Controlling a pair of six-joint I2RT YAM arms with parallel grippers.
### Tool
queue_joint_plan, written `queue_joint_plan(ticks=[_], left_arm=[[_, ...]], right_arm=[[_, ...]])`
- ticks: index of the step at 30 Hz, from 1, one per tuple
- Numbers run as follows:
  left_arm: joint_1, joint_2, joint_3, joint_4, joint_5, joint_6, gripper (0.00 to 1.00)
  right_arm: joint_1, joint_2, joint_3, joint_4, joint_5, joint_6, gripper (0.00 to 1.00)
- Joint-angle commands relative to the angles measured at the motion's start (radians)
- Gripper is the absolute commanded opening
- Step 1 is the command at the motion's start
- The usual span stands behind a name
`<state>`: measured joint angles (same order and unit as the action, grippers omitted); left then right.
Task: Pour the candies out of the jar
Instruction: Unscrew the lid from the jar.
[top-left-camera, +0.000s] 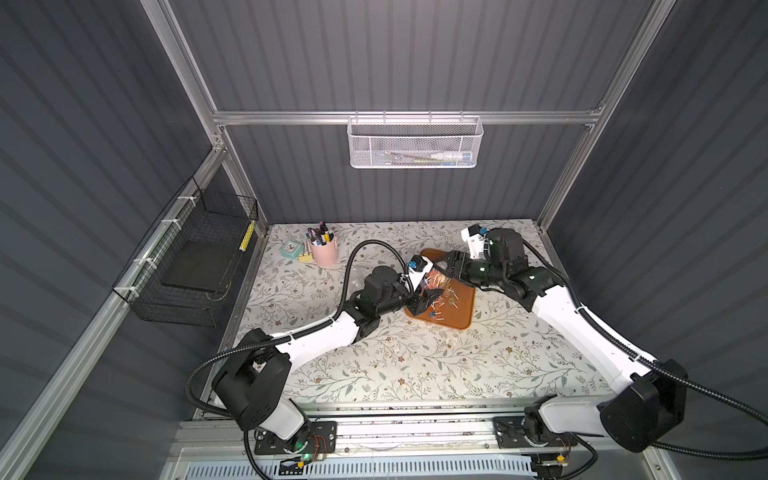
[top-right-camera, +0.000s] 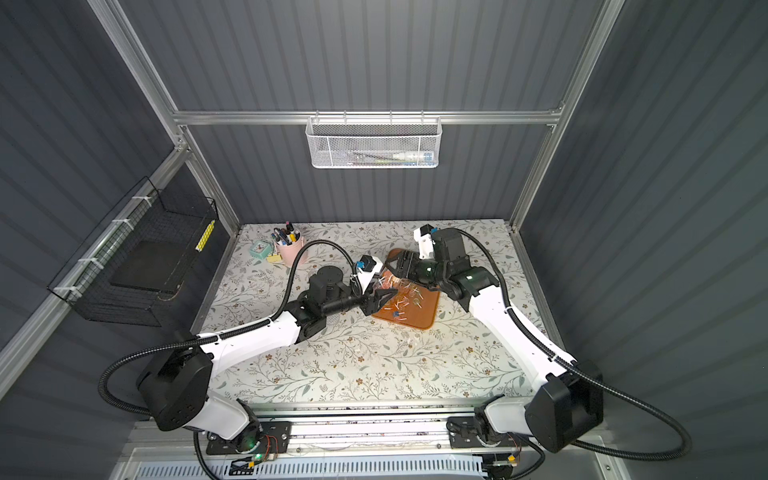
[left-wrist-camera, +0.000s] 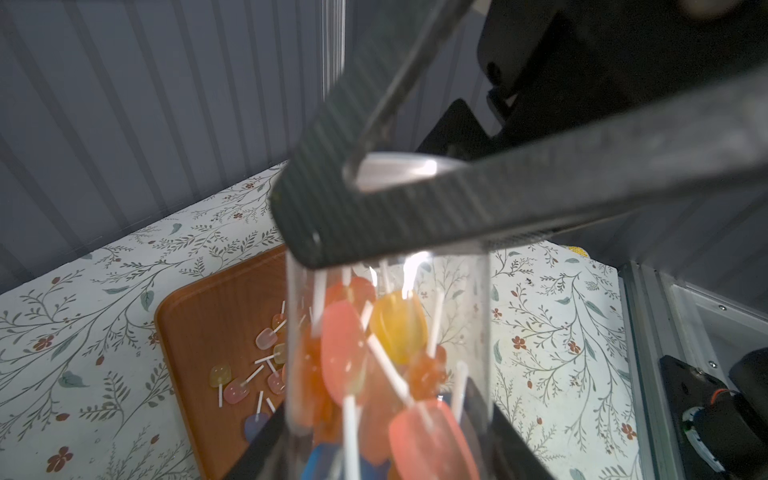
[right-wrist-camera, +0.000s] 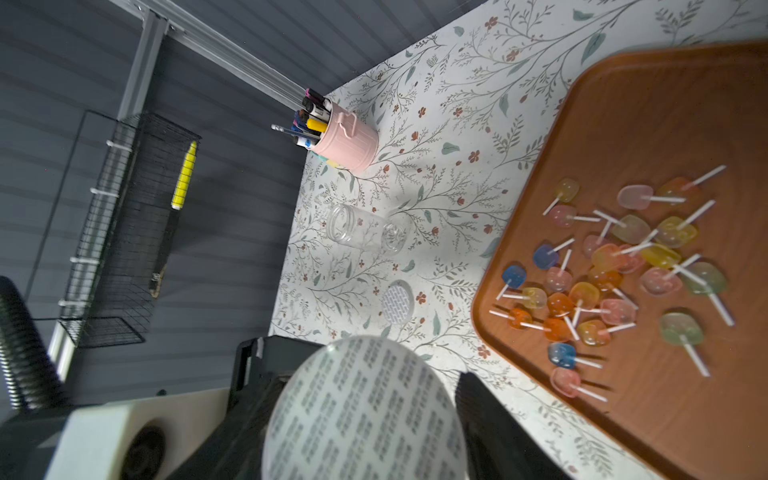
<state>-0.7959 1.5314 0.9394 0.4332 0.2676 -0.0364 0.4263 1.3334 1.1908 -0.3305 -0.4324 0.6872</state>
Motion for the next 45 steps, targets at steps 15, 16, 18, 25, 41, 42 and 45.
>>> queue_joint_plan(ticks=[15, 16, 18, 25, 41, 42, 45], left_arm=[[0.011, 0.037, 0.025, 0.213, 0.580, -0.165, 0.00], [0.012, 0.049, 0.021, 0.237, 0.599, -0.191, 0.00], [0.012, 0.056, -0.008, 0.302, 0.597, -0.229, 0.00], [0.012, 0.024, 0.010, 0.123, 0.415, -0.102, 0.00], [-0.004, -0.028, 0.016, -0.003, -0.080, 0.026, 0.00], [-0.007, -0.030, 0.016, -0.008, -0.093, 0.032, 0.00], [-0.014, -0.030, 0.019, -0.022, -0.115, 0.044, 0.00]], right_arm=[[-0.032, -0.063, 0.013, 0.310, -0.637, -0.290, 0.44], [-0.033, -0.063, 0.025, 0.290, -0.658, -0.318, 0.43], [-0.032, -0.060, 0.039, 0.250, -0.671, -0.354, 0.42], [-0.032, -0.061, 0.041, 0.168, -0.551, -0.360, 0.49], [-0.011, -0.041, 0.067, -0.114, 0.002, -0.153, 0.73], [-0.007, -0.038, 0.070, -0.120, 0.014, -0.147, 0.73], [0.005, -0.027, 0.077, -0.123, 0.029, -0.135, 0.71]])
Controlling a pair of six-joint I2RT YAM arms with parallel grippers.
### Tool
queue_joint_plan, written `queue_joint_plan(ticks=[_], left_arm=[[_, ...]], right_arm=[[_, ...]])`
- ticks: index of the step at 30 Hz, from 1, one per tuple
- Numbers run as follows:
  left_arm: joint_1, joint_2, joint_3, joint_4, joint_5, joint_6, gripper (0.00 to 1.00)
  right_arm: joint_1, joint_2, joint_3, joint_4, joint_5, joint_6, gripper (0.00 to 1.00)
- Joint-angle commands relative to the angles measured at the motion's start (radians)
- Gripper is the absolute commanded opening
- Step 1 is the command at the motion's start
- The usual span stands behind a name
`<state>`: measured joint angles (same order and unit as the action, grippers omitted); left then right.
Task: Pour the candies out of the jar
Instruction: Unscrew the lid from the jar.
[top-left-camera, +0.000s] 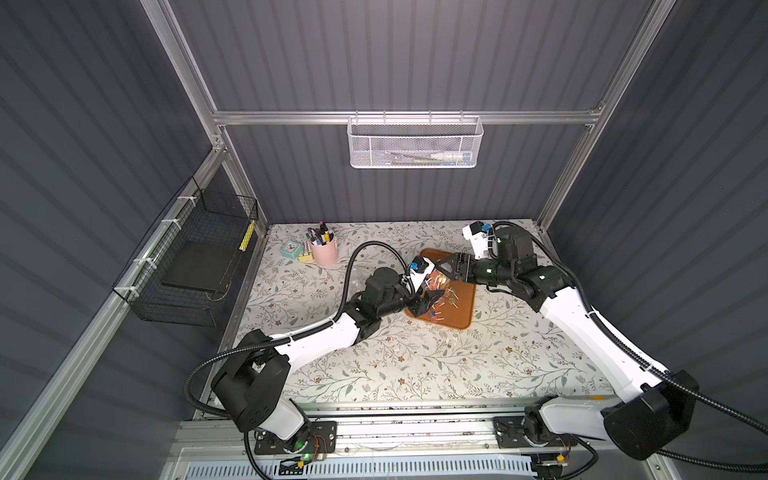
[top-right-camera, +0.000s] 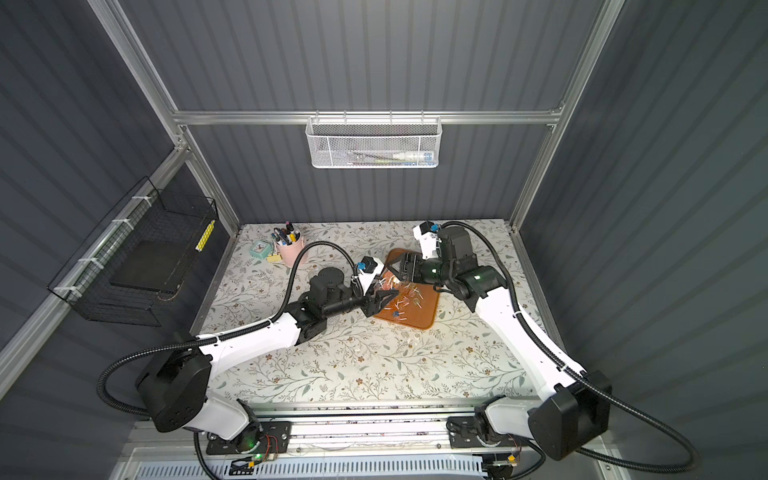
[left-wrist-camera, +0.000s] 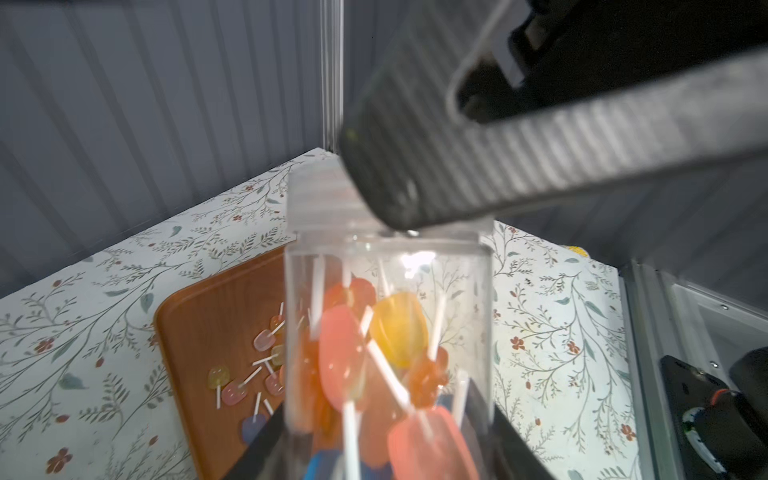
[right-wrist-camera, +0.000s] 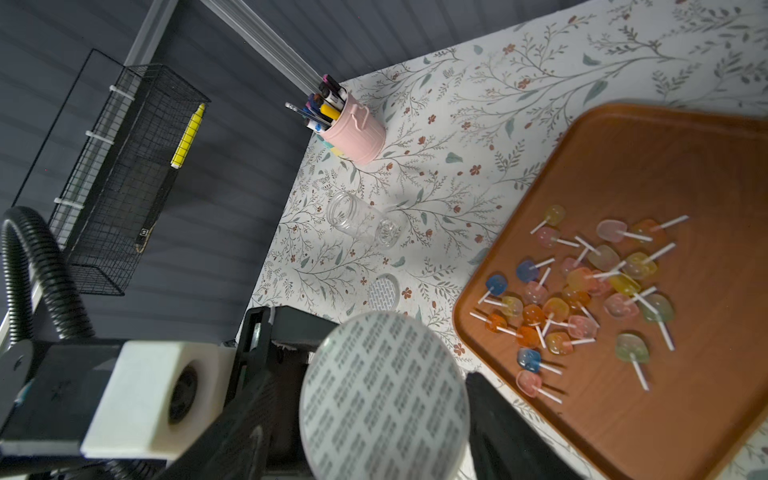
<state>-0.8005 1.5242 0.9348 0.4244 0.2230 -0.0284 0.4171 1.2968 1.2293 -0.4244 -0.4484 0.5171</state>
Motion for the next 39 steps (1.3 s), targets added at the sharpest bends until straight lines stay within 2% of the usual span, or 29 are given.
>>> queue_joint_plan(ticks=[1, 17, 24, 26, 30, 33, 35, 39], left_arm=[[-0.010, -0.024, 0.025, -0.013, -0.078, 0.036, 0.00], [-0.035, -0.045, 0.019, 0.008, -0.068, 0.048, 0.00], [-0.035, -0.047, 0.010, 0.012, -0.074, 0.043, 0.00], [-0.034, -0.044, 0.008, 0.024, -0.014, 0.035, 0.00], [-0.014, -0.037, 0.017, 0.054, 0.320, 0.029, 0.00], [0.001, -0.023, 0.044, 0.042, 0.525, -0.008, 0.00], [0.007, -0.018, 0.039, 0.068, 0.597, -0.043, 0.00], [0.009, -0.011, -0.002, 0.166, 0.601, -0.079, 0.00]], right_arm=[[0.019, 0.016, 0.046, -0.034, 0.050, 0.037, 0.71], [0.031, 0.081, 0.061, 0.011, 0.060, 0.063, 0.70], [0.026, 0.055, 0.043, 0.030, 0.065, 0.056, 0.46], [0.014, 0.038, 0.026, 0.102, -0.015, 0.014, 0.42], [-0.011, -0.010, -0.019, 0.283, -0.354, -0.143, 0.42], [-0.026, -0.052, -0.037, 0.356, -0.518, -0.213, 0.41], [-0.039, -0.062, -0.028, 0.368, -0.586, -0.225, 0.37], [-0.043, -0.062, -0.027, 0.364, -0.621, -0.233, 0.36]])
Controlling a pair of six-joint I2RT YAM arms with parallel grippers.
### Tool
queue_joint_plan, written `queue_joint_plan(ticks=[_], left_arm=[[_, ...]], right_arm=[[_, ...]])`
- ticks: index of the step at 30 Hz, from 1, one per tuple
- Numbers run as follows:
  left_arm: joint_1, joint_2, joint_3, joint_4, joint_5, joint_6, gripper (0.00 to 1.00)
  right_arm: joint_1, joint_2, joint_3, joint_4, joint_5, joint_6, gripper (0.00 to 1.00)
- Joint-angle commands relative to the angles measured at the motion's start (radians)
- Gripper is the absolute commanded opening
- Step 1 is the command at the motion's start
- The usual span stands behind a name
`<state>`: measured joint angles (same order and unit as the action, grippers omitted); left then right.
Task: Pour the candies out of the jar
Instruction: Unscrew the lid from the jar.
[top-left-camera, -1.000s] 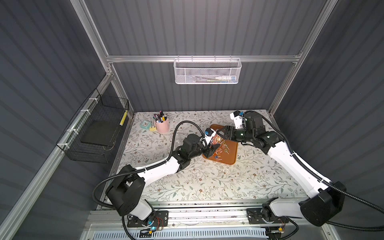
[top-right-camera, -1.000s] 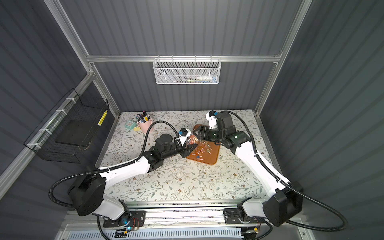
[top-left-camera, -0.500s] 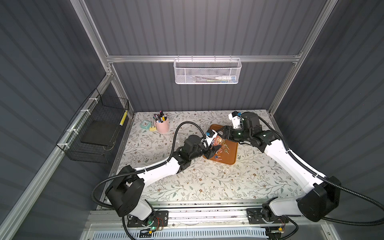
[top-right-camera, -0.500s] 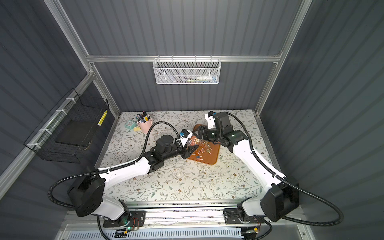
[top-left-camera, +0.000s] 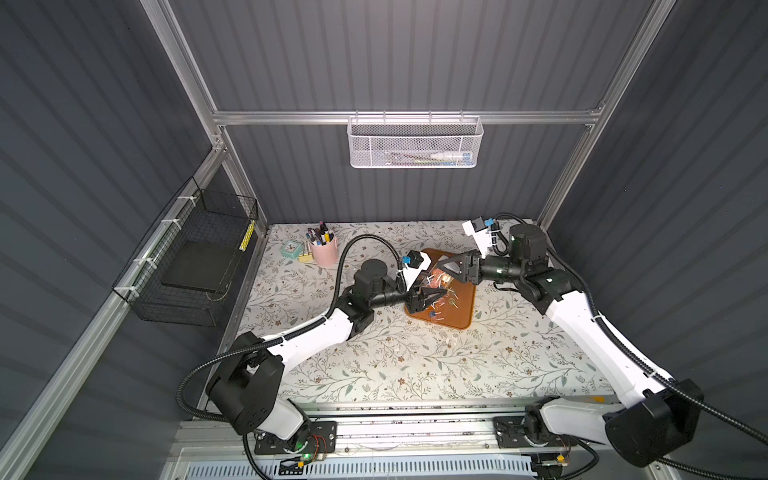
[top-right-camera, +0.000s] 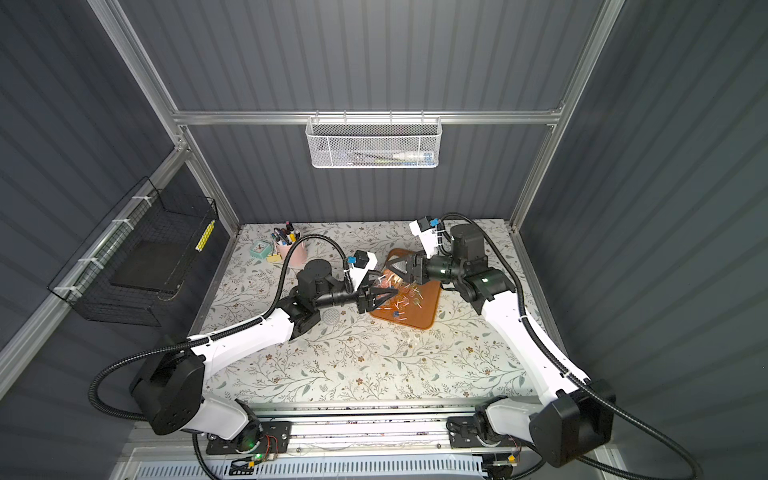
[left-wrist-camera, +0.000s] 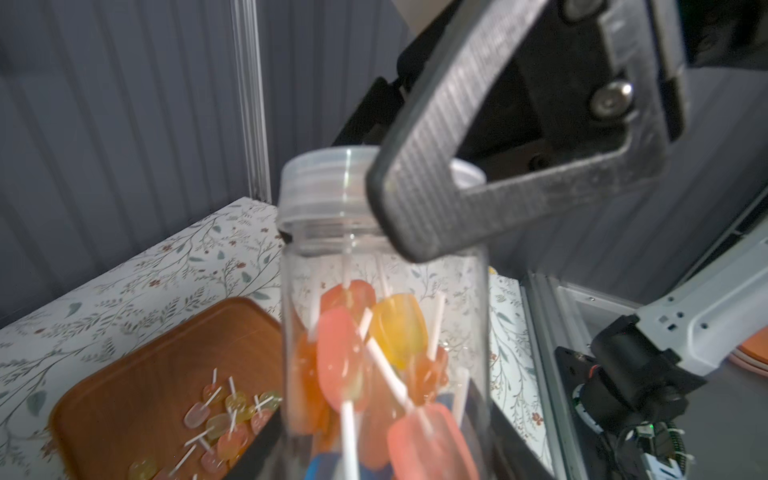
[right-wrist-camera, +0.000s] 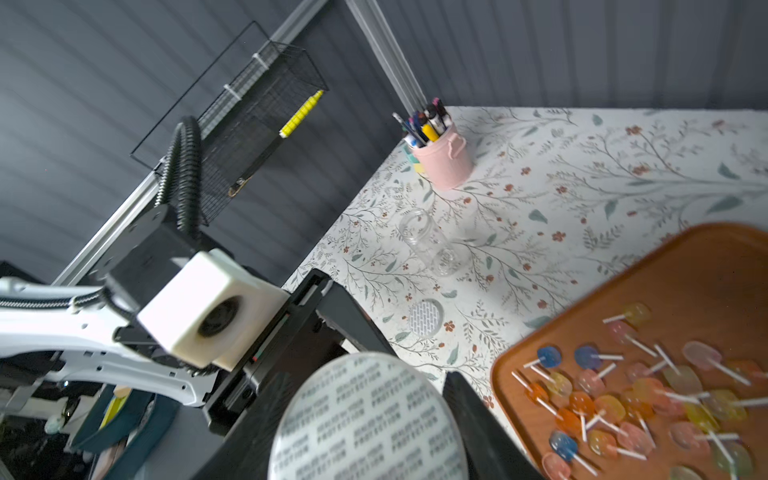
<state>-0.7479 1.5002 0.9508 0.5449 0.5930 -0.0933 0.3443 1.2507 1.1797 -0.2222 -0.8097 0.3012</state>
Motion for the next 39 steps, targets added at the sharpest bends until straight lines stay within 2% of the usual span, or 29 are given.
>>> queue_joint_plan(ticks=[1, 4, 6, 8, 10, 11, 13, 19, 22, 27, 32, 34, 37, 39], left_arm=[[-0.044, 0.017, -0.016, 0.053, 0.230, -0.019, 0.00], [-0.043, 0.023, -0.011, 0.064, 0.190, -0.027, 0.00], [-0.044, 0.022, -0.004, 0.029, 0.123, -0.010, 0.00], [-0.044, 0.014, 0.007, -0.034, 0.025, 0.027, 0.00], [-0.044, 0.001, 0.007, -0.076, -0.086, 0.055, 0.00], [-0.043, -0.005, 0.005, -0.086, -0.123, 0.069, 0.00], [-0.044, -0.014, 0.004, -0.103, -0.185, 0.092, 0.00], [-0.047, -0.021, 0.006, -0.117, -0.257, 0.114, 0.00], [-0.054, -0.020, 0.008, -0.120, -0.307, 0.126, 0.00], [-0.063, -0.010, 0.020, -0.144, -0.328, 0.146, 0.00], [-0.071, -0.001, 0.032, -0.164, -0.357, 0.158, 0.00], [-0.074, -0.001, 0.034, -0.172, -0.365, 0.162, 0.00], [-0.073, -0.003, 0.034, -0.174, -0.370, 0.162, 0.00], [-0.074, -0.003, 0.031, -0.172, -0.340, 0.154, 0.00]], right_arm=[[0.030, -0.016, 0.020, 0.158, -0.261, -0.016, 0.36], [0.029, -0.022, 0.011, 0.146, -0.232, -0.014, 0.38], [0.025, -0.022, 0.022, 0.104, -0.177, -0.013, 0.46], [0.022, -0.020, 0.042, 0.045, -0.063, 0.006, 0.67], [0.021, -0.019, 0.060, -0.044, 0.081, 0.010, 0.72], [0.021, -0.020, 0.062, -0.073, 0.148, 0.017, 0.78], [0.021, -0.028, 0.055, -0.110, 0.259, 0.050, 0.79], [0.022, -0.011, 0.058, -0.205, 0.380, 0.158, 0.77], [0.028, 0.003, 0.046, -0.202, 0.366, 0.199, 0.76], [0.059, 0.031, 0.048, -0.172, 0.333, 0.239, 0.77], [0.071, 0.059, 0.068, -0.172, 0.326, 0.260, 0.72], [0.071, 0.062, 0.068, -0.172, 0.331, 0.264, 0.67], [0.071, 0.054, 0.066, -0.172, 0.348, 0.261, 0.54], [0.071, 0.045, 0.065, -0.151, 0.325, 0.229, 0.48]])
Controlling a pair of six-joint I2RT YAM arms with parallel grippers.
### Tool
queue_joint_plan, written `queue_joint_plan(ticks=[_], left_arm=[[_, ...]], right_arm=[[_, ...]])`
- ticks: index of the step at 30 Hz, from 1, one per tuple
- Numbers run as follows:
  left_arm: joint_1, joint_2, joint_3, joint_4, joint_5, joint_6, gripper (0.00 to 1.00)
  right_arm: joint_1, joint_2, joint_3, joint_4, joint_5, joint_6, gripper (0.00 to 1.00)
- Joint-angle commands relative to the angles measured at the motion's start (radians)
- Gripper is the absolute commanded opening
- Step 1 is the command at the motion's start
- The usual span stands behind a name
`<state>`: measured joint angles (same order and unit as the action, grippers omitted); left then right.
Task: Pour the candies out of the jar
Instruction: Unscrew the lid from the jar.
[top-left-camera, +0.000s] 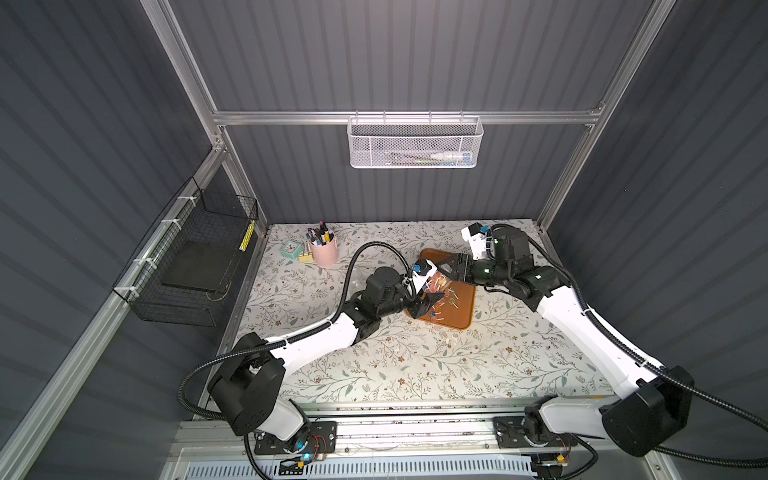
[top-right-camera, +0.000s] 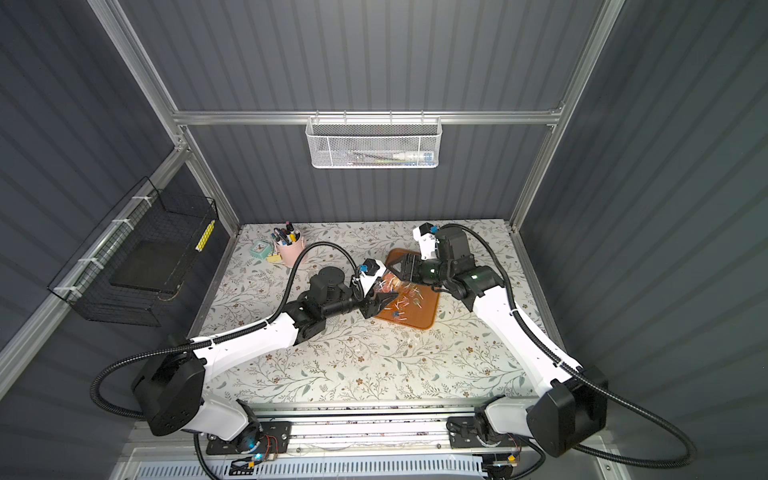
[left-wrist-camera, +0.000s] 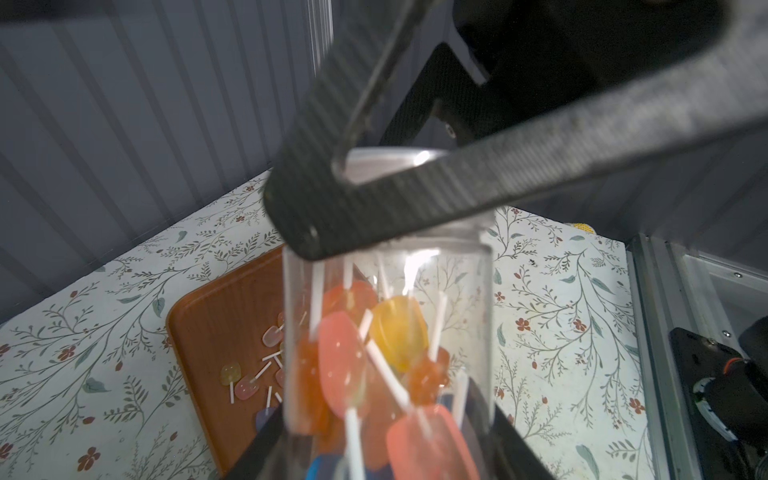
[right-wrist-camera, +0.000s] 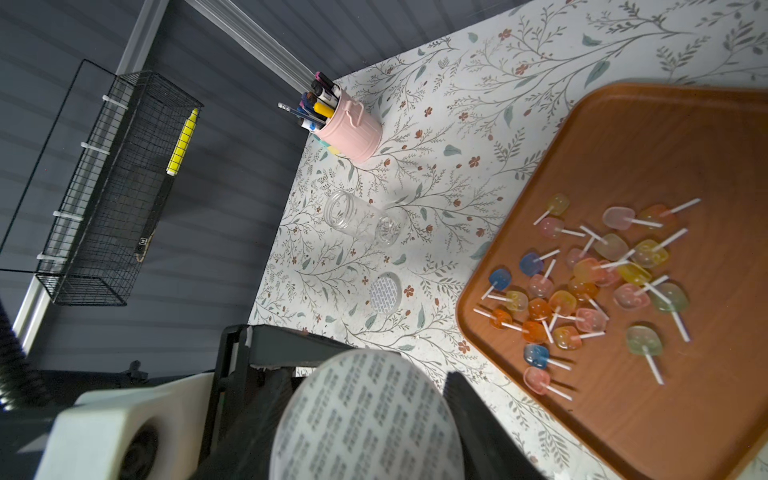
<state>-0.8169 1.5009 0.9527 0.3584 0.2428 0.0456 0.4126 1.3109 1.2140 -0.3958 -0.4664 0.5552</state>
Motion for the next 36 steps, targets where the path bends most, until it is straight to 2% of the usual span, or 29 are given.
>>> queue_joint_plan(ticks=[1, 3, 6, 7, 10, 16, 20, 24, 26, 32, 34, 36], left_arm=[[-0.005, -0.006, 0.023, 0.025, 0.046, 0.007, 0.00], [0.000, -0.012, 0.003, 0.072, 0.185, -0.007, 0.00], [0.011, -0.014, -0.005, 0.126, 0.406, -0.041, 0.00], [0.015, -0.013, -0.001, 0.136, 0.456, -0.059, 0.00], [0.020, -0.007, 0.006, 0.163, 0.547, -0.114, 0.00], [0.025, -0.001, 0.004, 0.183, 0.578, -0.136, 0.00], [0.029, 0.007, 0.008, 0.195, 0.550, -0.153, 0.00], [0.029, -0.015, 0.010, 0.136, 0.432, -0.108, 0.00], [0.029, -0.028, 0.016, 0.096, 0.357, -0.072, 0.00], [0.024, -0.056, 0.005, 0.070, 0.149, -0.023, 0.00], [0.022, -0.057, -0.003, 0.083, 0.114, -0.020, 0.00], [0.019, -0.059, -0.013, 0.104, 0.093, -0.020, 0.00]], right_arm=[[0.002, -0.021, 0.030, 0.047, -0.046, -0.050, 0.46], [-0.004, -0.039, 0.021, 0.119, -0.186, -0.140, 0.42], [-0.008, -0.068, 0.016, 0.207, -0.452, -0.252, 0.45], [-0.008, -0.075, 0.019, 0.228, -0.505, -0.269, 0.45], [-0.014, -0.077, 0.062, 0.194, -0.572, -0.326, 0.42], [-0.016, -0.083, 0.065, 0.174, -0.592, -0.346, 0.43], [-0.018, -0.086, 0.073, 0.131, -0.550, -0.353, 0.52], [-0.018, -0.085, 0.071, 0.086, -0.458, -0.337, 0.67], [-0.019, -0.082, 0.075, 0.052, -0.367, -0.317, 0.74], [-0.020, -0.076, 0.107, -0.102, 0.000, -0.202, 0.79], [-0.020, -0.081, 0.104, -0.127, 0.060, -0.173, 0.80], [-0.020, -0.087, 0.088, -0.116, 0.057, -0.138, 0.81]])
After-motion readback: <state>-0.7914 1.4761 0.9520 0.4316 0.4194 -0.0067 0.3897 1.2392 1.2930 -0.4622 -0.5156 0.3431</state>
